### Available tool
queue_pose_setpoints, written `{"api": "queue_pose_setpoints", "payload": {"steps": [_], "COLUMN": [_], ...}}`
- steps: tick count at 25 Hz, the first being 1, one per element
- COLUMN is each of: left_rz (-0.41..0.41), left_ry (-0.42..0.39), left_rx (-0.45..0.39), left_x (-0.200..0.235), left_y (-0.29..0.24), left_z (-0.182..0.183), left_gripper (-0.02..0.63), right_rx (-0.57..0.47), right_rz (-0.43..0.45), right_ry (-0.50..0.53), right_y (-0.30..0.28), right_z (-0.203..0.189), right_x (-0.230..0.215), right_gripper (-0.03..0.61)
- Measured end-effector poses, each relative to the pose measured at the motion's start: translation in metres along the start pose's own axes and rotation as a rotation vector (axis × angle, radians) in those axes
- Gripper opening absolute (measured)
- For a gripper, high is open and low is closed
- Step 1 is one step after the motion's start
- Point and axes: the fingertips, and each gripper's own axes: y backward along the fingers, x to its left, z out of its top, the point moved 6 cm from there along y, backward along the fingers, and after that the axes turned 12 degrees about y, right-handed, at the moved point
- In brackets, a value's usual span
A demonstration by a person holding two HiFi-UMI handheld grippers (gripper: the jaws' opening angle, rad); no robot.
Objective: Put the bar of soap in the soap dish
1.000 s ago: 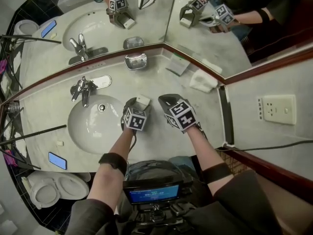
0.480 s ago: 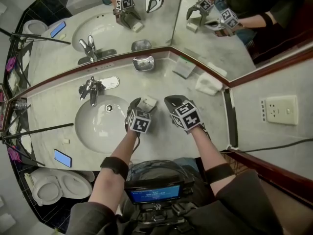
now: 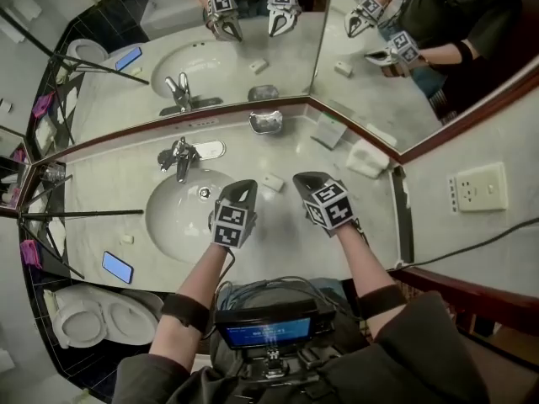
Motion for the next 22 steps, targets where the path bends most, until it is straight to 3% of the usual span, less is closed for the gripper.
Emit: {"api": "queue_pose_setpoints", "payload": {"steps": [5, 11, 22], "left_rz": [0.023, 0.036, 0.052], "left_ry": [0.045, 0.043, 0.077], "left_rx": [-0.068, -0.127, -0.155], "left_x": [0.001, -0.003, -0.01], "left_y": [0.037, 0.069, 0.084], "left_z": [0.001, -0.002, -0.005], "left_gripper": [0.0, 0.0, -0.002], "right_rx": [-0.034, -0.078, -0.083], "right_rz": [0.002, -0.004, -0.016], "right_ry": [0.001, -0.009, -0.011], "right_y": [0.009, 0.024, 0.039], "right_z": [0.003, 0.003, -0.011], "right_x": [0.011, 0.022, 0.034], "right_gripper": [0.02, 0.02, 0.02]}}
